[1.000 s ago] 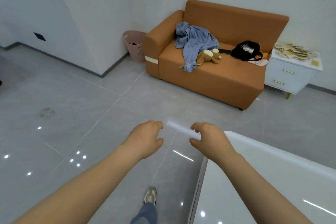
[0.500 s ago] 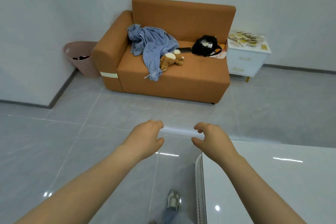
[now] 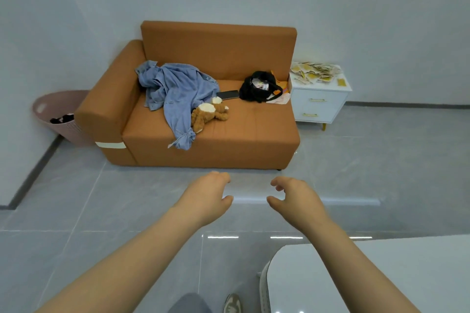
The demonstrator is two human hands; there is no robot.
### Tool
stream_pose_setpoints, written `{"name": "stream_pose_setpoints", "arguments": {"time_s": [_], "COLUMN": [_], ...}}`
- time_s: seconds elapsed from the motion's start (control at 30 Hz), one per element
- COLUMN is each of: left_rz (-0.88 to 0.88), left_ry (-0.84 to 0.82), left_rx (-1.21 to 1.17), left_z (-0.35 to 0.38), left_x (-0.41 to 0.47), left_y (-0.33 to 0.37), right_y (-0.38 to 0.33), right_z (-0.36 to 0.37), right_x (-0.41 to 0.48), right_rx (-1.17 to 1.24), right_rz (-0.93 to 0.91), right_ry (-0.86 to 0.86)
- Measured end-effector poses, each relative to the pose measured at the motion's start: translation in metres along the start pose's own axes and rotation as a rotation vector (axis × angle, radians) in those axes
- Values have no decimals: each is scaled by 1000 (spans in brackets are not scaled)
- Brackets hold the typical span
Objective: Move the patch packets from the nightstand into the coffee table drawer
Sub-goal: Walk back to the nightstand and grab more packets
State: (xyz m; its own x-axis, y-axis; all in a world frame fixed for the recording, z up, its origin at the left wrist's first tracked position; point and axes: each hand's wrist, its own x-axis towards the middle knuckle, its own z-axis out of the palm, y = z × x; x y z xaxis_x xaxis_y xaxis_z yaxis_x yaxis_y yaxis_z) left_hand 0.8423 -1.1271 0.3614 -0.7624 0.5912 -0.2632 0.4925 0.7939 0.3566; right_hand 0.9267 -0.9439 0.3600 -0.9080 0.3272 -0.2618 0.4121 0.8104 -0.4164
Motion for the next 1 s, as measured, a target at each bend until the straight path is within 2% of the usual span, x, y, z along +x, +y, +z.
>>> {"name": "stream_pose_setpoints", "arguments": {"time_s": [0.53,0.8,1.0], "left_rz": [234,327,338], "left_ry": [-83,-143,-168], "left_rx": [42,93,116], "left_z": [-71,-86,-80], "left_x": [261,372,450], "left_y": [3,32,72], "right_y": [32,62,114], "right_z": [-74,-112,-143], "right_x": [202,280,340], "right_rx": [80,112,116], "right_rz": [255,346,356], "right_ry": [96,138,136]}}
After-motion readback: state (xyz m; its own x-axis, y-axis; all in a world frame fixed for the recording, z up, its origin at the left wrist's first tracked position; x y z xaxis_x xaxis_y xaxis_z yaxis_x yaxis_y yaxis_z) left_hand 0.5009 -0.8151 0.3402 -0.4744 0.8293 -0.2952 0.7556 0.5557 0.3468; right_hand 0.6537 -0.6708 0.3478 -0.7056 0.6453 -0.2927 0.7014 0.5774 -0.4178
